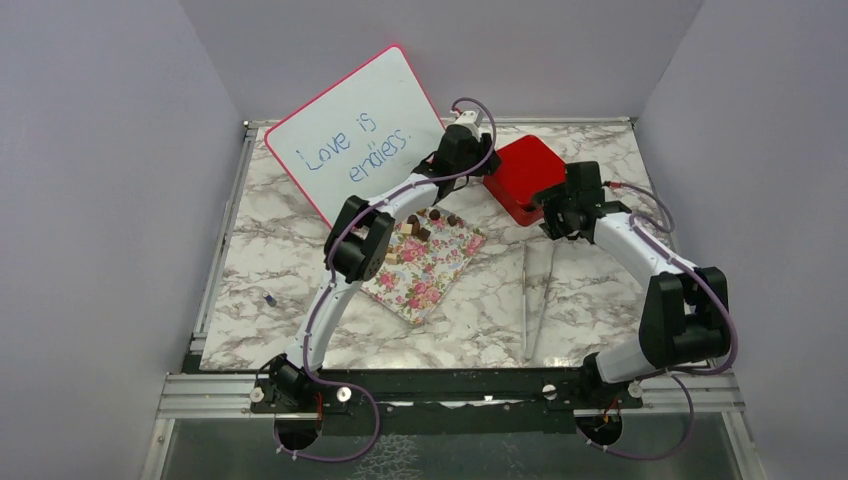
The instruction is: Pack the chocolate
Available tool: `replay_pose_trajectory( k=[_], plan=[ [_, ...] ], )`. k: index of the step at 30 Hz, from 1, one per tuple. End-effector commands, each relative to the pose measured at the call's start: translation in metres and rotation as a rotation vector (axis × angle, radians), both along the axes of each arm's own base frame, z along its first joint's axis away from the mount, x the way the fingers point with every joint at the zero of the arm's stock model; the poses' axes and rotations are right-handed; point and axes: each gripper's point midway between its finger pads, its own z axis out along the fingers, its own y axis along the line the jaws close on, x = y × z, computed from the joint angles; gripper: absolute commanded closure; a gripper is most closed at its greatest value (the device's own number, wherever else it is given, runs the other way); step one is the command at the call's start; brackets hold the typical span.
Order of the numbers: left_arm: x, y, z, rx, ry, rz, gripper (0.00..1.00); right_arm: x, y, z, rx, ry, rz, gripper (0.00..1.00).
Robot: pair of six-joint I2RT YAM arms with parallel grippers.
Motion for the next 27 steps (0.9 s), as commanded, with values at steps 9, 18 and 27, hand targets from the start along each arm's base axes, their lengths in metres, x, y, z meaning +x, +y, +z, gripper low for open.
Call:
replay_pose_trajectory(
  k=[9, 18, 27],
  plan=[
    [0.014, 0.008, 0.053, 0.034, -0.194, 0.044, 0.25, 0.004, -0.029, 0.02, -0.252, -0.047, 0.075, 0.13],
    [0.024, -0.019, 0.026, -0.021, -0.237, -0.095, 0.26, 0.016, -0.039, 0.024, -0.294, -0.065, 0.135, 0.1],
    [0.016, -0.036, 0.012, -0.069, -0.229, -0.194, 0.34, 0.033, -0.044, 0.025, -0.245, -0.15, 0.192, 0.1]
  ],
)
